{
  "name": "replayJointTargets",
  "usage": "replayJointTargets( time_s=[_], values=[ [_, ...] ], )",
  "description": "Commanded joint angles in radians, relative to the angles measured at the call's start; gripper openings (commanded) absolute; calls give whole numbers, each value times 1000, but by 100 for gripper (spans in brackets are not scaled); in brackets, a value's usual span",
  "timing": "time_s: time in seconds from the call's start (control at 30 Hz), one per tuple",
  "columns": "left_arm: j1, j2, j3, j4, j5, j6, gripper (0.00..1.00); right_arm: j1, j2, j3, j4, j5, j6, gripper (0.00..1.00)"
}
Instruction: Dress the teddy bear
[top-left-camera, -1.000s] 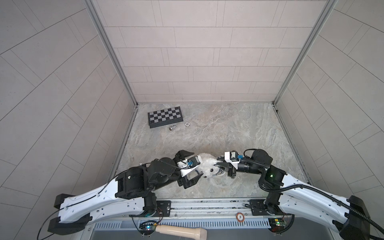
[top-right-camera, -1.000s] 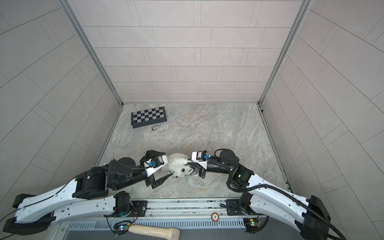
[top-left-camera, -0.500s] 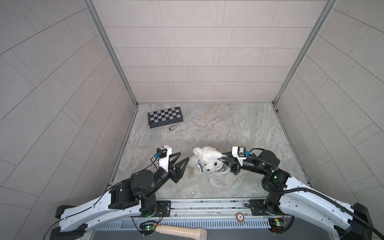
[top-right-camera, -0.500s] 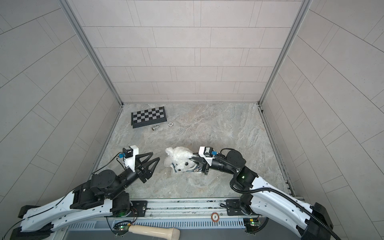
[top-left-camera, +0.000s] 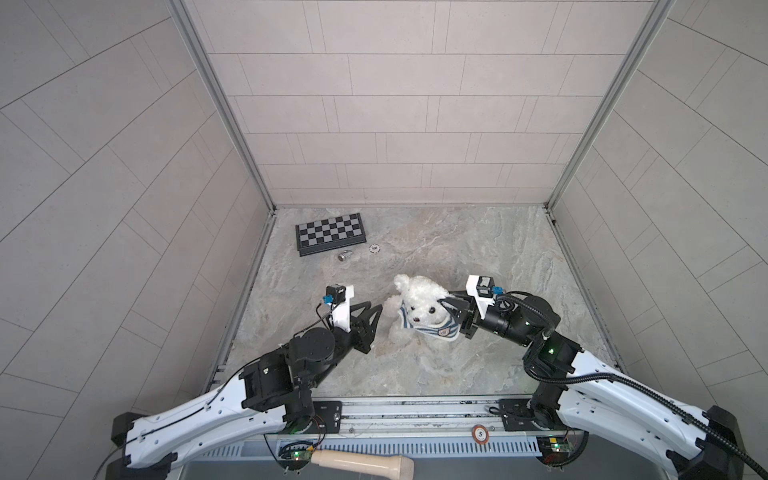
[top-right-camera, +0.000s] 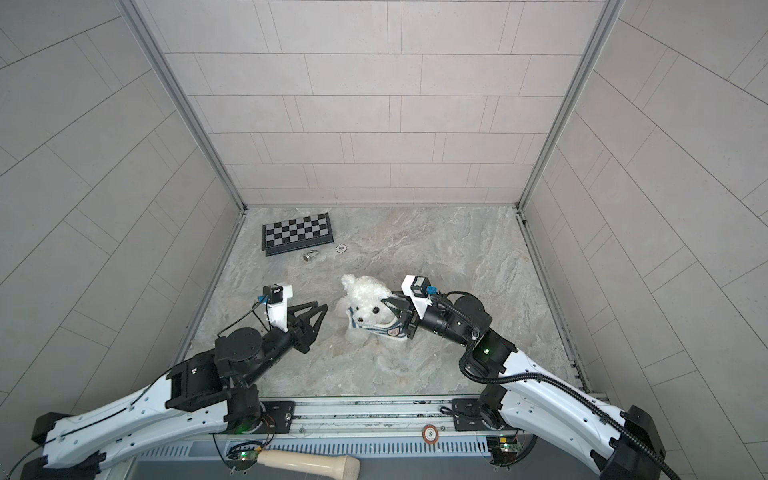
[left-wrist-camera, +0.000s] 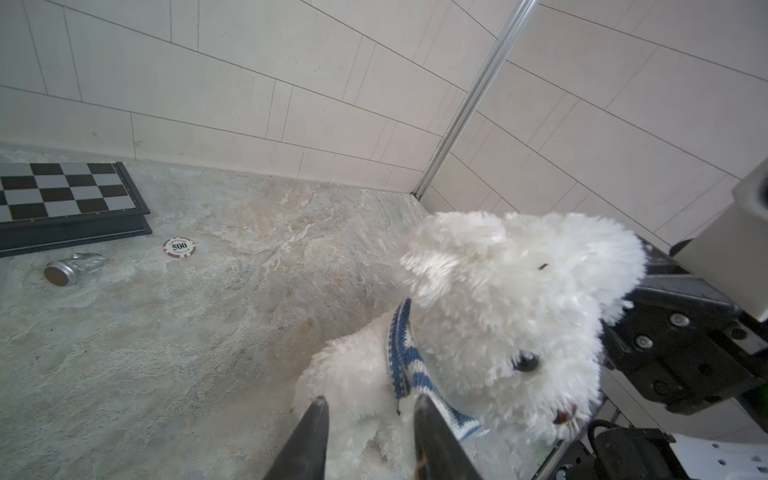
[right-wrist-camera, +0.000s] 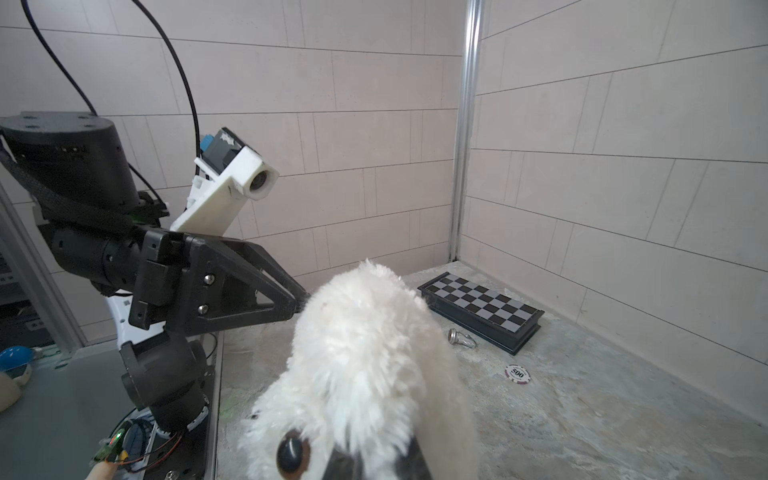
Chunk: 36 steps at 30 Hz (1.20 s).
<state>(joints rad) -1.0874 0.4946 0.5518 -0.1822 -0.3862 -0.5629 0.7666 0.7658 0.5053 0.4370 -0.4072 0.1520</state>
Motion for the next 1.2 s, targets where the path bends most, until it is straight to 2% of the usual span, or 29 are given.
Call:
replayJointTargets(
  time_s=[0.0,0.2,0.4,0.5,0.77,1.0,1.17],
  values=[
    [93,-2,-50,93,170,-87,36,-10,-17,37,37,41,44,0],
    [186,57,-127,255,372,-145,35,-10,-32,13,101,-58,31,0],
    [187,115,-149,377,535,-201,25,-11,-40,-21,191,-139,41,0],
    [186,127,-194,444,542,-256,25,-15,-44,-23,215,-187,37,0],
    [186,121,-239,577,591,-268,27,-15,-30,-32,276,-281,65,0],
    [178,131,-239,669,624,-267,30,-15,-26,-40,277,-280,65,0],
    [172,156,-211,667,626,-254,39,-15,-14,-47,300,-280,69,0]
  ],
)
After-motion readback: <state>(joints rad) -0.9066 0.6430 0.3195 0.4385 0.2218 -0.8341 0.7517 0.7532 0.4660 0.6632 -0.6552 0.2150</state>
